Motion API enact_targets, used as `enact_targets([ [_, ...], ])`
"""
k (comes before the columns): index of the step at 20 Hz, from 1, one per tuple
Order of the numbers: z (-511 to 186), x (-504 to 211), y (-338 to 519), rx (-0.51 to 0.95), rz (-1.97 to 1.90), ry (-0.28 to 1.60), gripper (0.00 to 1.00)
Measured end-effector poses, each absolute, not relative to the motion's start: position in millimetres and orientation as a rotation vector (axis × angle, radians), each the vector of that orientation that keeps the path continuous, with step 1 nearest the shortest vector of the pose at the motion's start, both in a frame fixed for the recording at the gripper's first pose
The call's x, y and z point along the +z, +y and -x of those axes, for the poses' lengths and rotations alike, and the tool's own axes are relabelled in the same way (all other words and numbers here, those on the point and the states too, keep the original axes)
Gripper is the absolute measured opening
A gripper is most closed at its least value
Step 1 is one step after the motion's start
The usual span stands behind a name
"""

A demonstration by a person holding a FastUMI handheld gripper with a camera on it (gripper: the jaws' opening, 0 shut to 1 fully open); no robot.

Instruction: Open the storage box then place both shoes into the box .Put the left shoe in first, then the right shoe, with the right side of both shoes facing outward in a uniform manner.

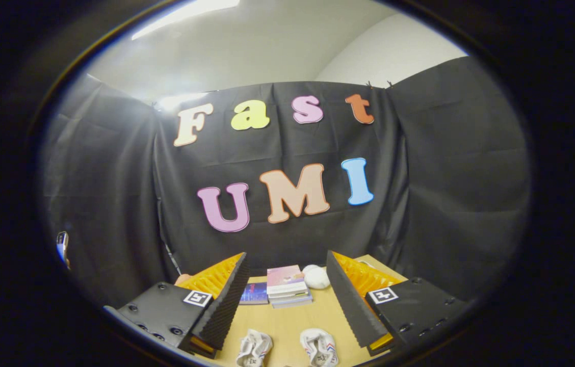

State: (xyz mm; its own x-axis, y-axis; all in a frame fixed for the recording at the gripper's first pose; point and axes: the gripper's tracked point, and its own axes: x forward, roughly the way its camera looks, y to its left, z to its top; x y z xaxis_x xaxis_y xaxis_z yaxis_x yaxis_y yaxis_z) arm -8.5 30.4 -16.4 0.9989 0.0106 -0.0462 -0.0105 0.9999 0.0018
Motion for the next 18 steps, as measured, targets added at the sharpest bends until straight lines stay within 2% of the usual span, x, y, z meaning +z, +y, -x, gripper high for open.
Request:
enact_targets([
  [10,34.0,-37.8,52.1,0.023,-0.039,0.088,0.95],
  [18,45.5,-132.3,125.8,0.192,-0.198,0.303,0.95],
])
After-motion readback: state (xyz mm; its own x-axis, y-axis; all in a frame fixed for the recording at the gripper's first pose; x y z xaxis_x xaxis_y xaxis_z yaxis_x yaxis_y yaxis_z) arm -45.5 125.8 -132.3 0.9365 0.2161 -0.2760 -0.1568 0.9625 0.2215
